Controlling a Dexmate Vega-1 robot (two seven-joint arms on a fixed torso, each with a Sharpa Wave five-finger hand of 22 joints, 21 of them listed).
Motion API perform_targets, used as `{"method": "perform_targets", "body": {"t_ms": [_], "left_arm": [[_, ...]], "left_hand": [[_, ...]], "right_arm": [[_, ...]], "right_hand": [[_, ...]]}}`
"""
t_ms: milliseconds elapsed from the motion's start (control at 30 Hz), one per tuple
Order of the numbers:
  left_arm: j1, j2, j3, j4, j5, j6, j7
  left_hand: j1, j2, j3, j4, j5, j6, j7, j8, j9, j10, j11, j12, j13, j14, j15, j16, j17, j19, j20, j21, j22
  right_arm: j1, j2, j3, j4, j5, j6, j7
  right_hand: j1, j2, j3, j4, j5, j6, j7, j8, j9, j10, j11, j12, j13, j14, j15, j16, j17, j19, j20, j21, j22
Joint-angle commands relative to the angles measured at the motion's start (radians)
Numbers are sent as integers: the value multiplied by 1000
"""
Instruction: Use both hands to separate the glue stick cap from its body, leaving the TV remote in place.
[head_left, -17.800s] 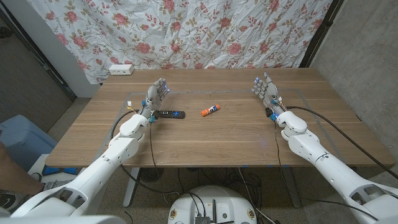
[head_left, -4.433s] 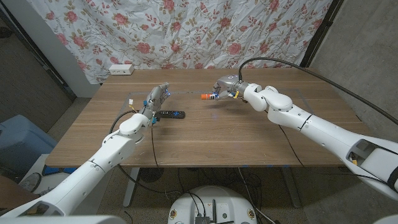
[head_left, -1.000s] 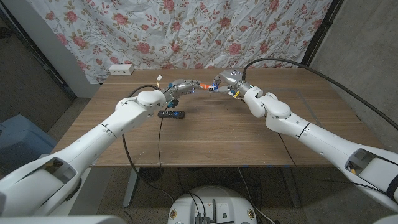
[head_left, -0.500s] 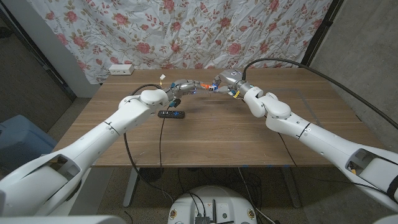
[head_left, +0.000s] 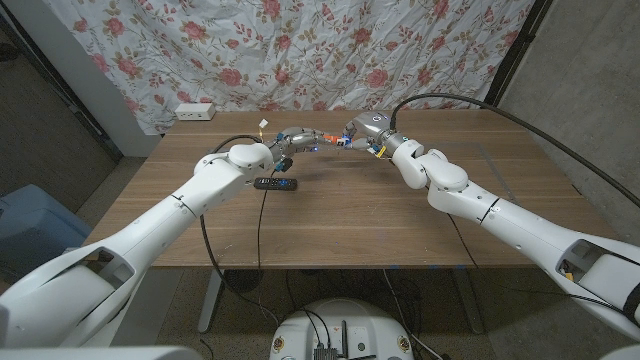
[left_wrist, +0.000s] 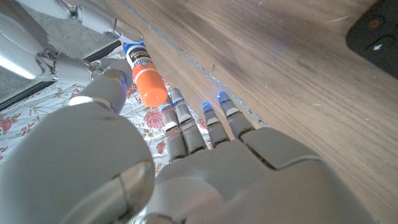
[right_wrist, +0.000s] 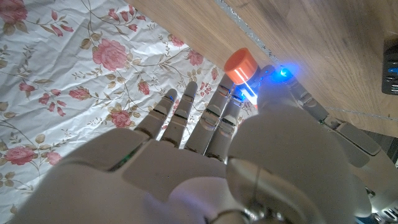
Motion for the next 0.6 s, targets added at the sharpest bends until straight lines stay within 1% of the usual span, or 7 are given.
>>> {"method": "perform_targets", "body": {"t_ms": [33,100,133,167,233,333,600], "left_arm": [[3,-4,-9,6,-6,-8,5],[3,-5,-9,0,-4,7,19],[4,-5,-10,3,-5,-2,14],[3,-6,-10,0,-4,6,21],[3,-7,-11,3,-5,1,19],[3,-5,-12,-3,-6,12,25],[6,-1,-15,-10,-9,23,33]], "left_hand": [[18,1,-12,1,5,26,3,6,2,21,0,3,1,18,-5,9,3,16,4,8,1],[22,1,-17,1,5,38,5,6,1,33,0,3,0,23,-7,8,3,20,3,8,1],[24,2,-19,1,5,45,6,6,1,39,-2,3,0,27,-10,8,3,24,3,8,1],[27,2,-22,2,6,54,6,6,1,50,-8,3,0,32,-12,8,2,26,3,8,1],[34,4,-30,2,6,73,8,3,0,72,-10,4,-1,45,-15,8,2,32,1,7,1],[42,7,-37,3,6,97,11,1,0,89,-6,1,-1,55,-26,6,2,44,0,8,1],[59,12,-48,4,6,132,18,-5,0,124,-6,-1,-2,76,-35,7,3,58,-1,7,1]], "right_arm": [[4,4,-3,9,-1,-5,3],[5,5,-4,10,-4,-6,3],[6,5,-5,10,-4,-7,4],[5,6,-5,10,-4,-9,4],[6,7,-6,11,-5,-11,5],[7,9,-7,12,-5,-14,6],[7,9,-9,13,-4,-16,2]], "right_hand": [[13,0,-4,-1,6,39,-24,2,2,12,-2,-1,2,6,-124,6,5,5,1,-2,2],[14,0,-4,-1,6,40,-24,2,2,12,-2,-1,2,6,-124,6,5,5,1,-2,2],[14,0,-4,-1,6,40,-24,2,2,12,-2,-1,2,6,-124,6,5,5,1,-2,2],[14,0,-4,-1,6,40,-24,2,2,12,-2,-1,2,6,-124,6,5,5,1,-2,2],[14,0,-4,-1,6,41,-24,2,2,12,-2,-1,2,6,-124,6,5,5,2,-2,2],[15,1,-5,-1,6,41,-24,2,2,12,-2,-1,2,6,-124,6,5,4,2,-2,2],[19,3,-5,-2,5,46,-24,2,3,13,-2,-1,2,5,-124,7,6,4,1,-2,2]]}}
